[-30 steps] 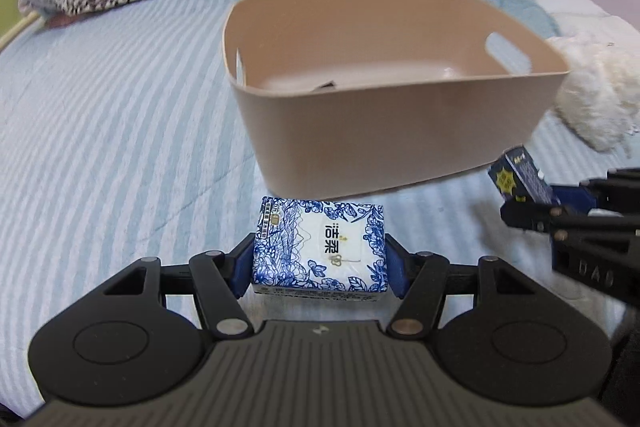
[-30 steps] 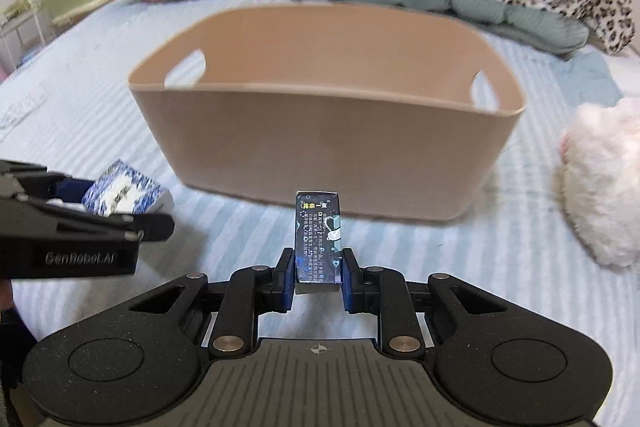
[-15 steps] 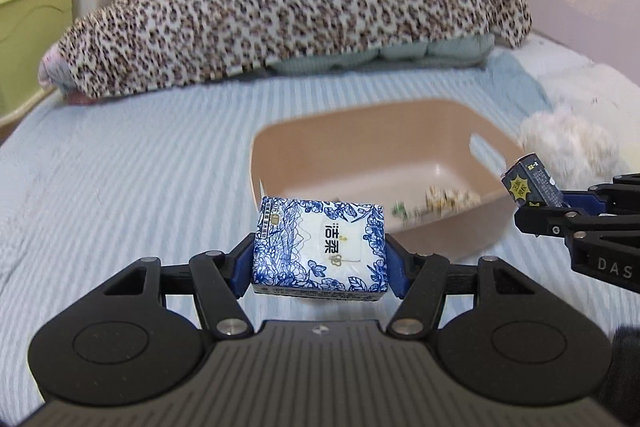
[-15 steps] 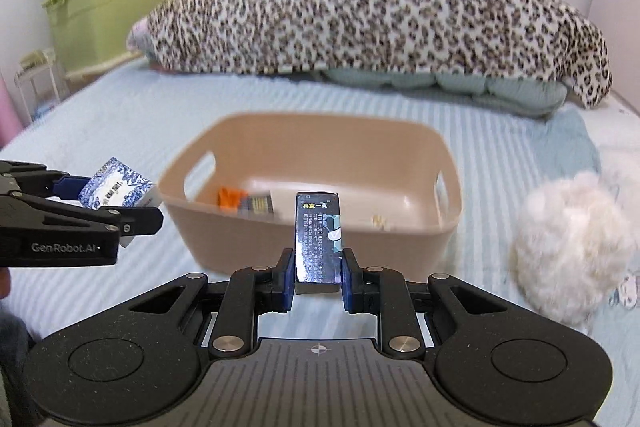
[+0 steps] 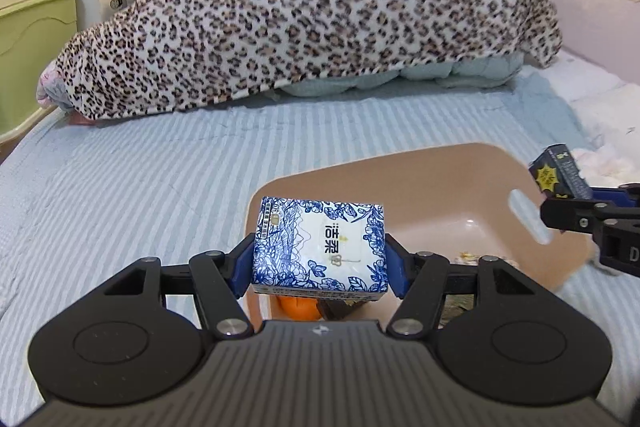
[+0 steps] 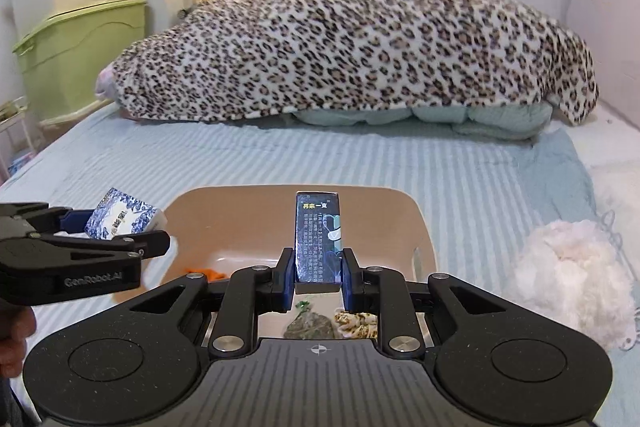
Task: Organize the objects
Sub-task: 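Lift both boxes over the basket and release them inside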
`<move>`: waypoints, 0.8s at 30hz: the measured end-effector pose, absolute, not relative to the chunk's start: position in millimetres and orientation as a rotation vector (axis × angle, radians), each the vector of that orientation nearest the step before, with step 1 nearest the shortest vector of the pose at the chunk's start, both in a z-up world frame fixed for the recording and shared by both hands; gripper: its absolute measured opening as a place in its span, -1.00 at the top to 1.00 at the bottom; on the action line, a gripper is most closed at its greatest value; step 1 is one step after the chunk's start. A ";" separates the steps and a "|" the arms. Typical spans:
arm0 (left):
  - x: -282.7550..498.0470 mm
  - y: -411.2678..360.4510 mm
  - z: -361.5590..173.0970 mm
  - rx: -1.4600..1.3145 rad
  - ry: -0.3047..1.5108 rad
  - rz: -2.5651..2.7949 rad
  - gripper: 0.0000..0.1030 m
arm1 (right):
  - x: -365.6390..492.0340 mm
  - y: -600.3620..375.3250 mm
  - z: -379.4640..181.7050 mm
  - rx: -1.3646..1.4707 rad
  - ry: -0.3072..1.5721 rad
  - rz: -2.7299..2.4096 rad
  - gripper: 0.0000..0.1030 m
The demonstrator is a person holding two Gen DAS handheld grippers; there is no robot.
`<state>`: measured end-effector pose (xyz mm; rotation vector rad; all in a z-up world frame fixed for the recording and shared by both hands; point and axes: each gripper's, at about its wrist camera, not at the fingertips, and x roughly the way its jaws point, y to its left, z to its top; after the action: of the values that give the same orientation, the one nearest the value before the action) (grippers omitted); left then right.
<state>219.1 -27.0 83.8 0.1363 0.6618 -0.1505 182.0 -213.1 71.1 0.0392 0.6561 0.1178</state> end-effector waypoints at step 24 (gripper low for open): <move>261.9 -46.1 33.5 0.165 0.863 -0.144 -0.66 | 221.7 -210.5 6.3 -0.015 0.824 0.048 -0.18</move>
<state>261.9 -46.1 33.5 0.1651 0.8629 -0.1441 221.7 -210.5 6.3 -0.0155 0.8244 0.0477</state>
